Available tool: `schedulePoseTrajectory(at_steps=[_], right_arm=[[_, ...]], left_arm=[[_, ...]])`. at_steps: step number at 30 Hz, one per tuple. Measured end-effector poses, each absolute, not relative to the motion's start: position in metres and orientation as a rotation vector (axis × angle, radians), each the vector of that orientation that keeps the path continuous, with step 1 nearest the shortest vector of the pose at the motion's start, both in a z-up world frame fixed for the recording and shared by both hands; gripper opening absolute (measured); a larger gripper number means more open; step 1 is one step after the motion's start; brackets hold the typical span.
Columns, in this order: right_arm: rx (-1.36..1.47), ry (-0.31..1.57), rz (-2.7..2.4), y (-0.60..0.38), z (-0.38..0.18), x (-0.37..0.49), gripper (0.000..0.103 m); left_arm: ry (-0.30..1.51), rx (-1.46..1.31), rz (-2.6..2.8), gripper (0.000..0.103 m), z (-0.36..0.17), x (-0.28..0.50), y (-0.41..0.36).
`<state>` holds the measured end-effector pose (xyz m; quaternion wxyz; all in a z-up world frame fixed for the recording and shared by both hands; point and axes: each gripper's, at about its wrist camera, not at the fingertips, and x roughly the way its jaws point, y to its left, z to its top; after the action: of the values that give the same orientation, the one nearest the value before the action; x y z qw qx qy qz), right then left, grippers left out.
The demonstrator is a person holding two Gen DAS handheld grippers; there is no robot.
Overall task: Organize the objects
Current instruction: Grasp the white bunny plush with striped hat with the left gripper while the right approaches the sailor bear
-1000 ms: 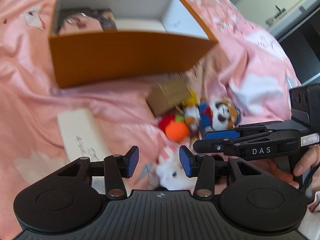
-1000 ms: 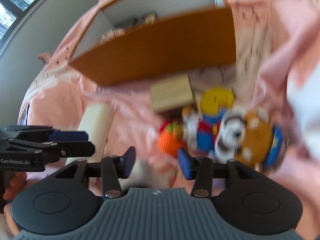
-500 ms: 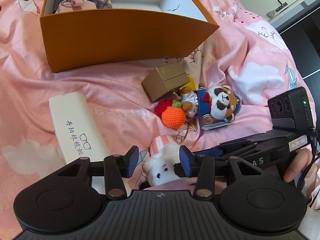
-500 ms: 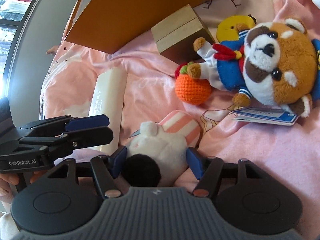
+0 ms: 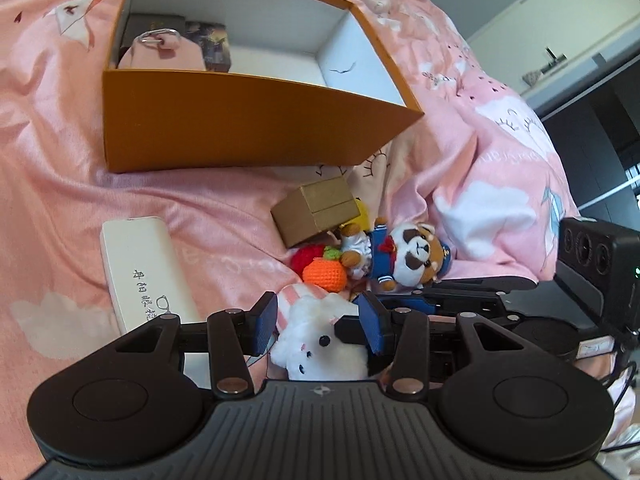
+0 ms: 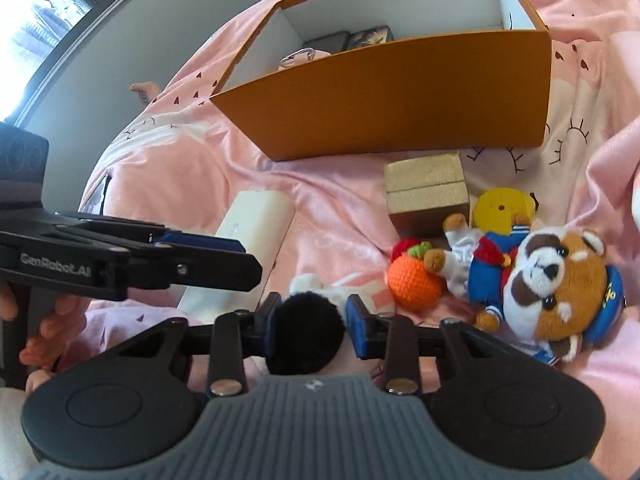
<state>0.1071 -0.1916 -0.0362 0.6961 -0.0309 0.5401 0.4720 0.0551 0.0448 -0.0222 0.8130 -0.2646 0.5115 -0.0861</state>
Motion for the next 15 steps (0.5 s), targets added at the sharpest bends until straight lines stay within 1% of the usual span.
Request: schedulePoseTrajectory(at_steps=[3, 6, 10, 12, 15], right_arm=[[-0.066, 1.162, 1.054, -0.19, -0.025, 0.111, 0.026], [-0.062, 1.074, 1.063, -0.184, -0.006, 0.116, 0.022], [-0.038, 0.941, 1.067, -0.171, 0.011, 0.12, 0.021], [-0.051, 0.933, 1.054, -0.163, 0.002, 0.122, 0.021], [-0.077, 1.036, 1.021, -0.154, -0.027, 0.124, 0.021]], left_arm=[[1.064, -0.602, -0.141, 0.051, -0.02, 0.055, 0.051], [1.009, -0.633, -0.109, 0.051, -0.013, 0.055, 0.059], [0.94, -0.66, -0.068, 0.051, -0.008, 0.055, 0.068], [0.958, -0.669, -0.043, 0.051, -0.016, 0.058, 0.07], [0.994, -0.687, -0.024, 0.051, -0.031, 0.062, 0.072]])
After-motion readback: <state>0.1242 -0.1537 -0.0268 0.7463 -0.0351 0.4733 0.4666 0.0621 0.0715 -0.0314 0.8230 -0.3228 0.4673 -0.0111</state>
